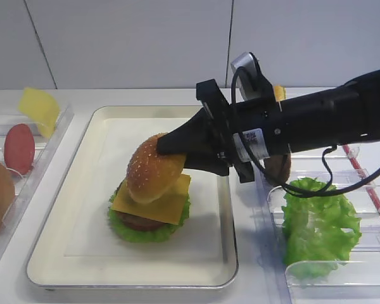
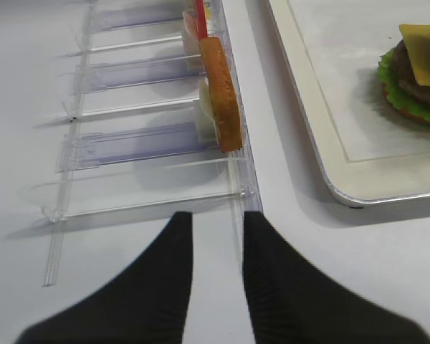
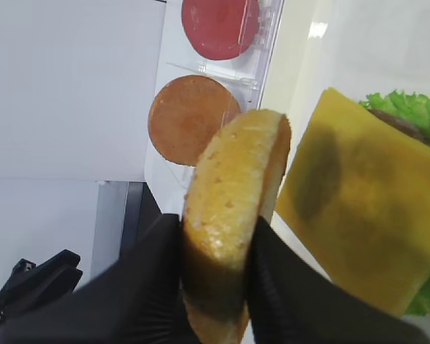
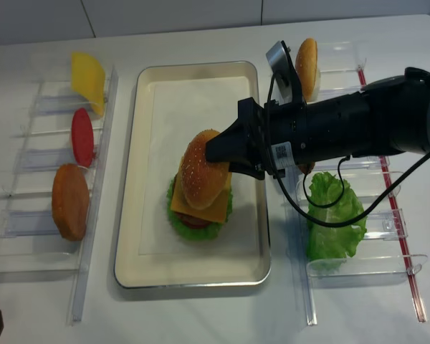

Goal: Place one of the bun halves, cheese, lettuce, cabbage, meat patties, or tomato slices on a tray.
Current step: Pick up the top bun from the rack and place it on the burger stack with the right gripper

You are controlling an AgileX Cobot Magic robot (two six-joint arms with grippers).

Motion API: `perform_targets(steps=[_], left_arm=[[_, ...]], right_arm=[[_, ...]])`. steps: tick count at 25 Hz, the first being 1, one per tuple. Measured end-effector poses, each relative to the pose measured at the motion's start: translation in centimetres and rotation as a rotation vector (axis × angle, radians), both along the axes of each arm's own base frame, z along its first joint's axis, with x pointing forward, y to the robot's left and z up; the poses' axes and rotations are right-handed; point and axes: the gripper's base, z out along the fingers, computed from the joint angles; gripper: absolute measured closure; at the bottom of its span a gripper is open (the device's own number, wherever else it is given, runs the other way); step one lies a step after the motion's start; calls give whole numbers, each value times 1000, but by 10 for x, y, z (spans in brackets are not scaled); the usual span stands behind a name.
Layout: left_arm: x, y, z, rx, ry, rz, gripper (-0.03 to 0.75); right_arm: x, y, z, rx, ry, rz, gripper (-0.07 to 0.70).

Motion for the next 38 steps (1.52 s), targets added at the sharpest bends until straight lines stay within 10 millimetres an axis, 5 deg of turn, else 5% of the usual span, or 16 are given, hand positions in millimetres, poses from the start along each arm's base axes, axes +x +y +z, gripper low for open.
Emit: perform_targets(steps=[9,20,38], left_arm=[[0,0,0,0,0,0,545],[0,0,0,0,0,0,545],[0,0,0,0,0,0,545]], right_arm=[[7,11,7,-16,-45,-1,391],[15,18,-20,-8,48,28,391],[15,18,-24,-21,105,25,370]])
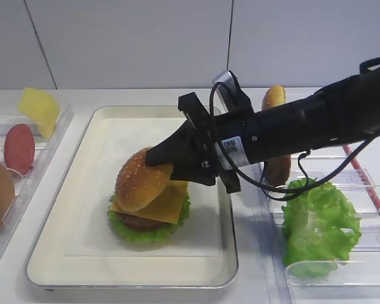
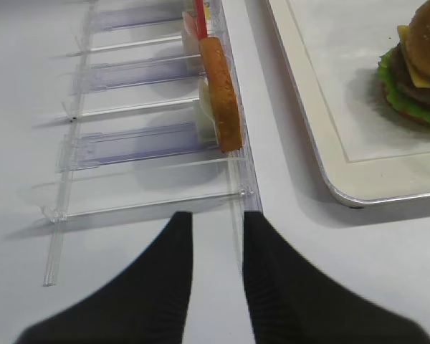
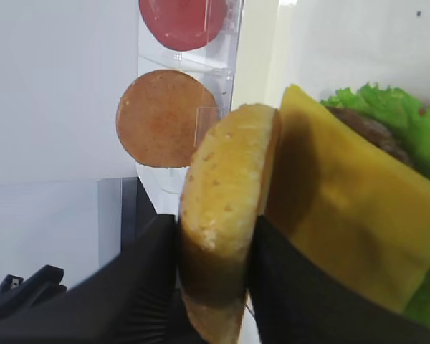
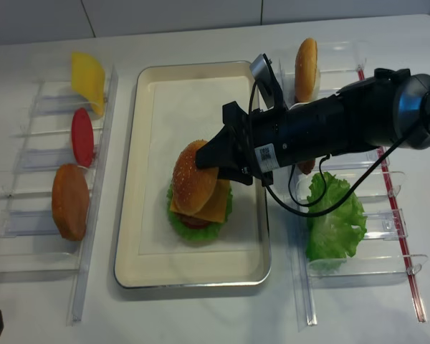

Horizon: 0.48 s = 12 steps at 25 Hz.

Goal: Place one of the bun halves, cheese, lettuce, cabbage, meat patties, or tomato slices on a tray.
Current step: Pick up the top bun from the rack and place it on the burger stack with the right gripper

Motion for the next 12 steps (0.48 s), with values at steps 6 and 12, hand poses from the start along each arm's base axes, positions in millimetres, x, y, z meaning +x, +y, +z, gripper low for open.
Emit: perform_targets(steps=[6,12], left_arm=[[0,0,0,0,0,0,545],[0,0,0,0,0,0,545]], right_arm=[[-1,-1,-2,-28,-2,17,300],[8,-16,0,-18,-3,-9,283]])
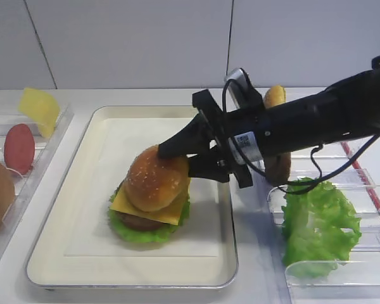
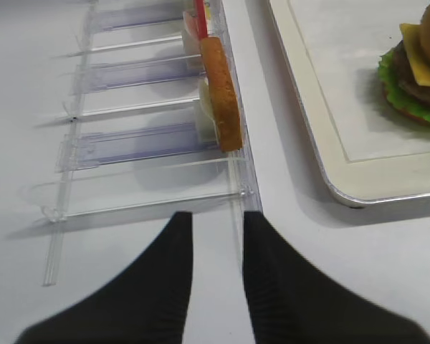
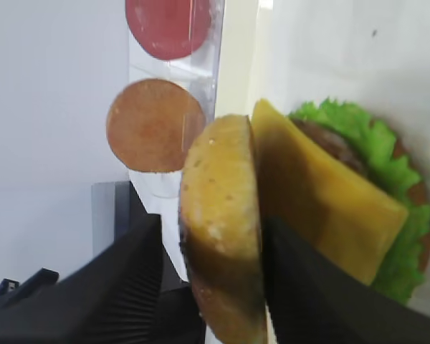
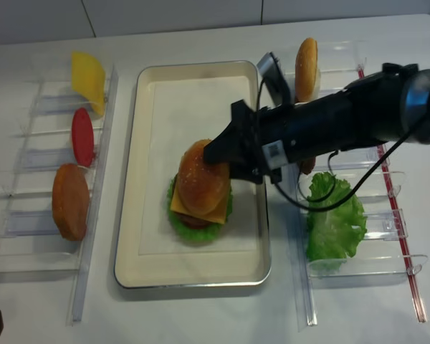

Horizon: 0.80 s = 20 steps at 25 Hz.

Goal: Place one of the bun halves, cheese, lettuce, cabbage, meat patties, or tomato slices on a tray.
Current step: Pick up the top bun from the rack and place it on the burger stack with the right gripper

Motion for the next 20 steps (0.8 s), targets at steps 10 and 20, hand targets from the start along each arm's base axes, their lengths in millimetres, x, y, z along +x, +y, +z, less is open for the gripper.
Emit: perform_targets(steps=[10,20], left_arm=[[0,0,0,0,0,0,545],[0,0,0,0,0,0,545]], right_arm=[[1,-5,2,-18,16,44,279],[6,-4,7,-72,18,73,168]])
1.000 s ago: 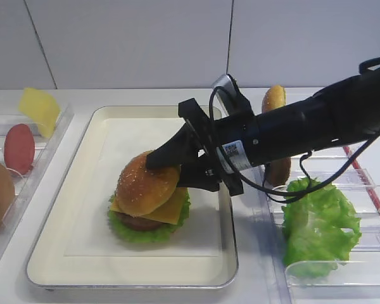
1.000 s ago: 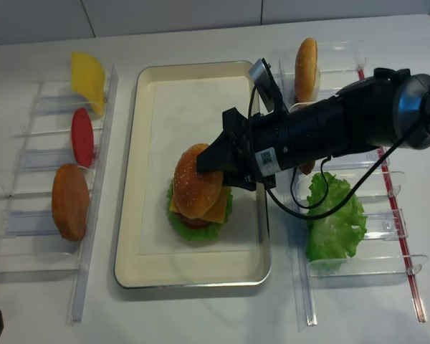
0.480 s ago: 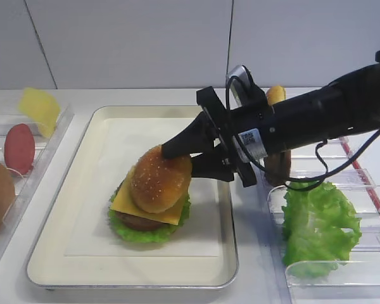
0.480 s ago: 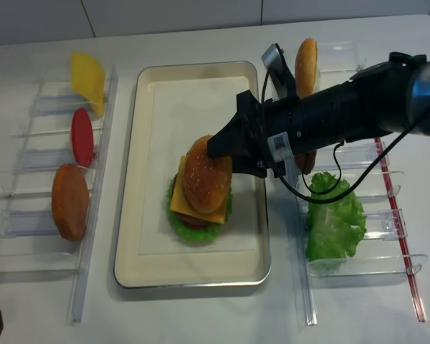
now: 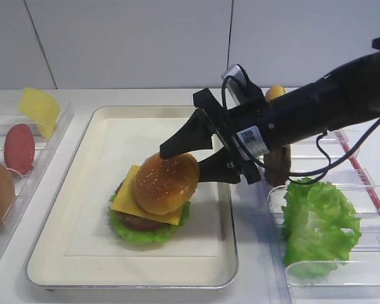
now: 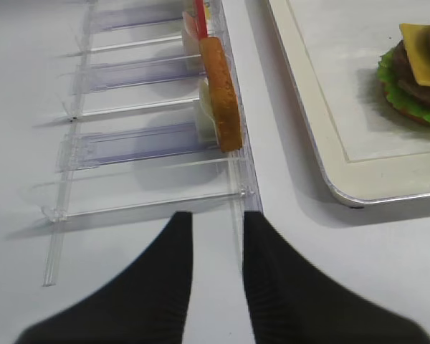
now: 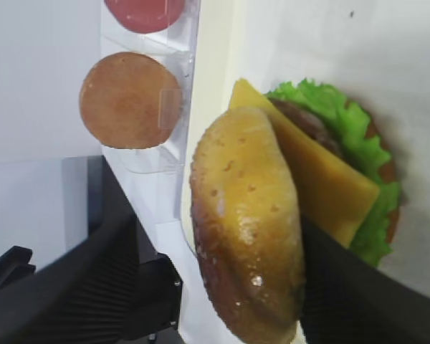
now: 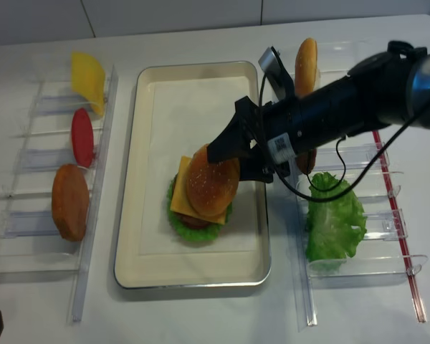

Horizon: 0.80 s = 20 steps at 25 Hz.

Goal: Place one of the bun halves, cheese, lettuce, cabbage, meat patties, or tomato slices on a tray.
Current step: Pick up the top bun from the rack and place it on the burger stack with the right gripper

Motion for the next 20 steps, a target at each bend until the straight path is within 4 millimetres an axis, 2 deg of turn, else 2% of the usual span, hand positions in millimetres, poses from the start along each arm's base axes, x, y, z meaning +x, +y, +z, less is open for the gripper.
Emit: perform_targets(steps=[5,11,18,20], left_arm=[[0,0,0,0,0,0,545],[0,0,0,0,0,0,545],[0,0,0,0,0,0,545],[0,0,0,0,0,0,545]], right_arm=[[5,4,8,-58,-12,35,167],[2,22,10,-115,-34,70,167],[2,22,9,-129,-25,59,169],[1,23,10,-113,-16,61,192]])
